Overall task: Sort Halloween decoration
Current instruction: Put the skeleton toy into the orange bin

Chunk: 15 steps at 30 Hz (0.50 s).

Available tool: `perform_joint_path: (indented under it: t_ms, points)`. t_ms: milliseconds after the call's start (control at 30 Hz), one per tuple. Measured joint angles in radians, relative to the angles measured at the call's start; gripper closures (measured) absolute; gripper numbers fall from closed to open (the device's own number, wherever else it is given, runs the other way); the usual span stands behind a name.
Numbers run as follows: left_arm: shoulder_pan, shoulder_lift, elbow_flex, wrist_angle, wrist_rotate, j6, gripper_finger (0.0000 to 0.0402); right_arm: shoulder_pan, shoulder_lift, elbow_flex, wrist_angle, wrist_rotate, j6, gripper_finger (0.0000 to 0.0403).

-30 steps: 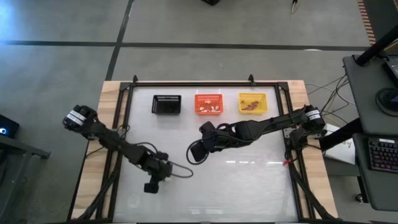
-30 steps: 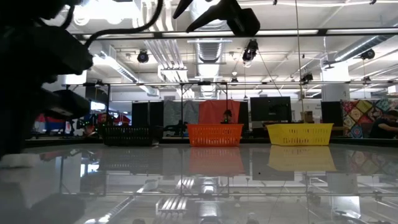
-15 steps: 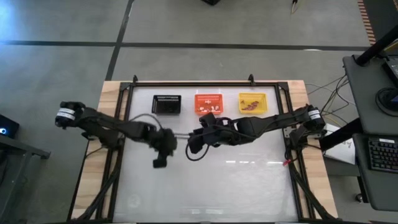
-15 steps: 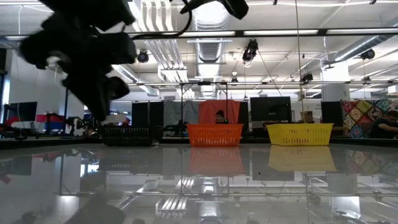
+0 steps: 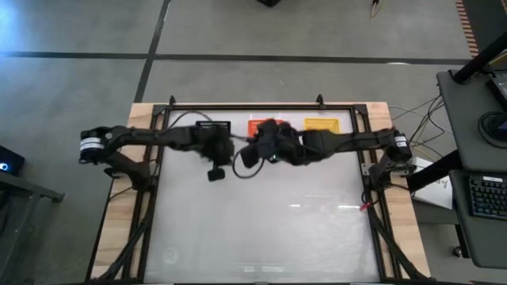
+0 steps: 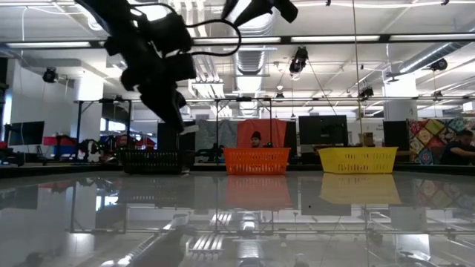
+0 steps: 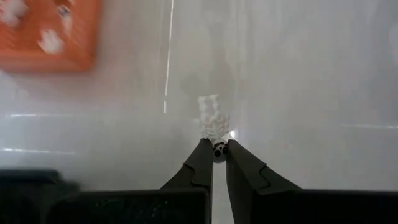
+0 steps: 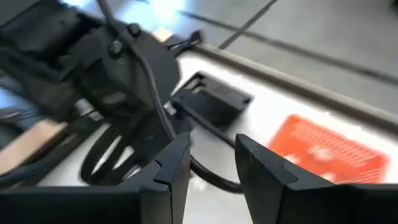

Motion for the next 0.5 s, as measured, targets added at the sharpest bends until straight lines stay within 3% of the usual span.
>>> perform_joint_path:
  t_ms: [167, 367, 500]
  points:
    - [0.105, 0.104, 0.104, 0.003, 0.076, 0.083, 0.0401, -0.068, -0.003, 0.088, -0.101, 0.060, -0.078, 0.0284]
    - [0.216, 0.257, 0.280, -0.002, 0.080, 0.147, 0.0401, -0.143, -0.005, 0.185, -0.153, 0.073, -0.225, 0.0284]
    - [0.299, 0.333, 0.386, -0.003, 0.172, 0.155, 0.0401, -0.183, -0.007, 0.212, -0.192, 0.073, -0.285, 0.0284]
